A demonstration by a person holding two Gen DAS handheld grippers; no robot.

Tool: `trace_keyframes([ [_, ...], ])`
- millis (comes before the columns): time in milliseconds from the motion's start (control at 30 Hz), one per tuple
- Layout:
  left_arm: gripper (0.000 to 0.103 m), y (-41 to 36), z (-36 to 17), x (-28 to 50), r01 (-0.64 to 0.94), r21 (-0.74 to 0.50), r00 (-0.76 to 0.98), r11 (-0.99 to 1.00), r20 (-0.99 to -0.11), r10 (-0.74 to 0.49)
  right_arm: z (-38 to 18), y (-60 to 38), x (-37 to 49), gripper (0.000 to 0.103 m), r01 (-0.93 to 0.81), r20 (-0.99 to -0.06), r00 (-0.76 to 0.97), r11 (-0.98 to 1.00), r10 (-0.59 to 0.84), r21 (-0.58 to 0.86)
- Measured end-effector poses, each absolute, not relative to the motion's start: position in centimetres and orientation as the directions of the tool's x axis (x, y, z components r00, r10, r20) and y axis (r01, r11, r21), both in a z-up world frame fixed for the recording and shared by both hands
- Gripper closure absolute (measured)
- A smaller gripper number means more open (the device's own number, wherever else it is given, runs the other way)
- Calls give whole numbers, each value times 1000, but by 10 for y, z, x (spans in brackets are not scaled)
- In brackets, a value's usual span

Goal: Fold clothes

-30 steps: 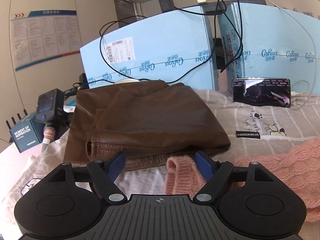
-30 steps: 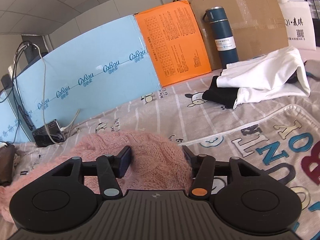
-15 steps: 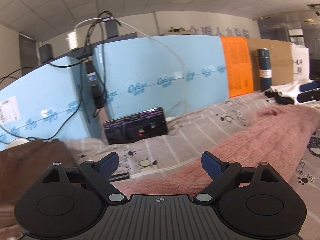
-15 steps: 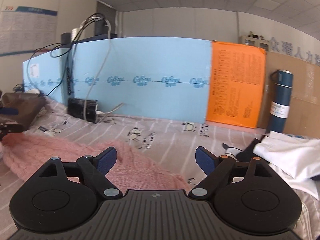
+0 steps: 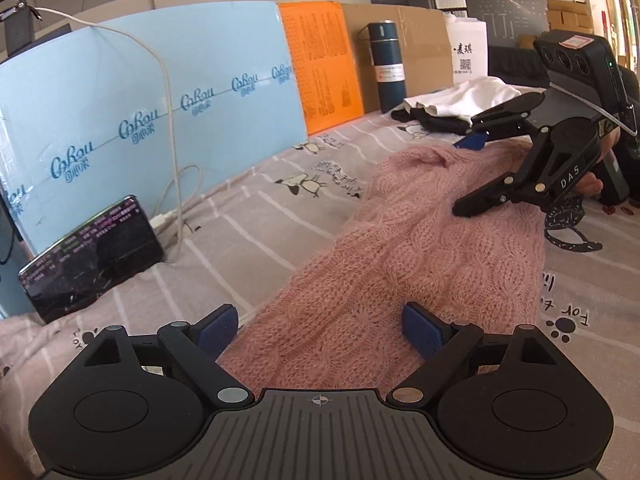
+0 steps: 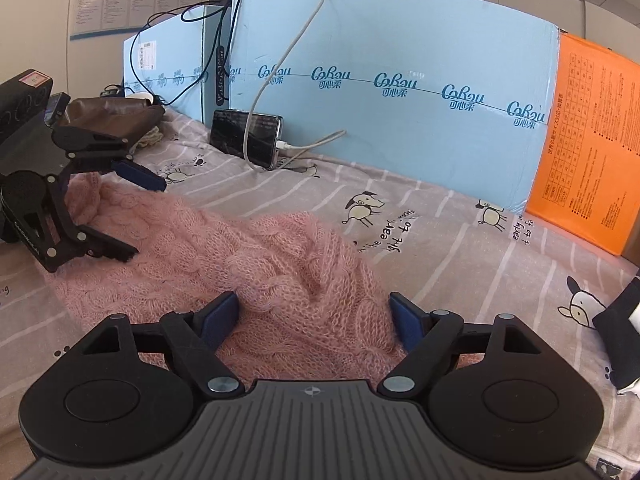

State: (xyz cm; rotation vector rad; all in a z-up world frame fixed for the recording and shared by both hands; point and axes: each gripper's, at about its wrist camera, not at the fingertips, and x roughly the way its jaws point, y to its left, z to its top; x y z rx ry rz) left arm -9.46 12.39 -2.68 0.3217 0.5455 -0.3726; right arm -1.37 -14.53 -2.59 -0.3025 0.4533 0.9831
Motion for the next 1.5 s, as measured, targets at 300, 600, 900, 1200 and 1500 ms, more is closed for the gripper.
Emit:
trace_keyframes([
  [300, 64, 111, -24, -116, 453, 282, 820, 846, -504, -271, -20, -155, -45, 83, -861, -427, 500, 486, 753, -151],
  [600, 92, 95, -4, -197, 353, 373, 923, 858, -292, -252, 6, -198, -111, 86, -866, -267, 500, 477, 824, -148],
  [900, 87, 73, -8, -288, 335, 393, 940, 857, -203, -275, 2, -235, -166, 86, -845, -227, 535, 514, 814, -148],
  [1200, 21, 122, 12, -236, 231, 366, 949, 901, -291, -125, -31, -241, -176, 85, -823, -355, 556, 556, 751, -115],
  [1500, 14, 115, -12, -150, 272, 266, 826, 925, -558, -83, -39, -240, -176, 83, -811, -363, 568, 579, 739, -92],
])
